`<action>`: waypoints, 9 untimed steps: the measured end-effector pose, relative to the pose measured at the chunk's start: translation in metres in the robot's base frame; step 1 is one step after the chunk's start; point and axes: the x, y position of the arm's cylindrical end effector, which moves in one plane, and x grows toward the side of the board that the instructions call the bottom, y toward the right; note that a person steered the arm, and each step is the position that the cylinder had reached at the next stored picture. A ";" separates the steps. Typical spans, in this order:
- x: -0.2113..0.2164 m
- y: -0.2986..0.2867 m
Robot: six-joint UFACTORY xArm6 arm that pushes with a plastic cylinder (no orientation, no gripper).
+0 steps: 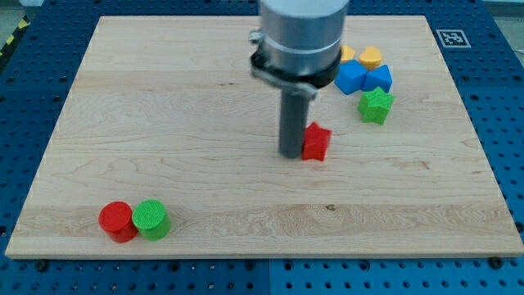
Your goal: Slide the red star to the green star
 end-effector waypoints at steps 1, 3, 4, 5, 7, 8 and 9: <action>-0.005 0.003; 0.038 0.033; 0.012 0.034; 0.026 0.034; 0.024 0.034; -0.013 0.036; -0.011 0.033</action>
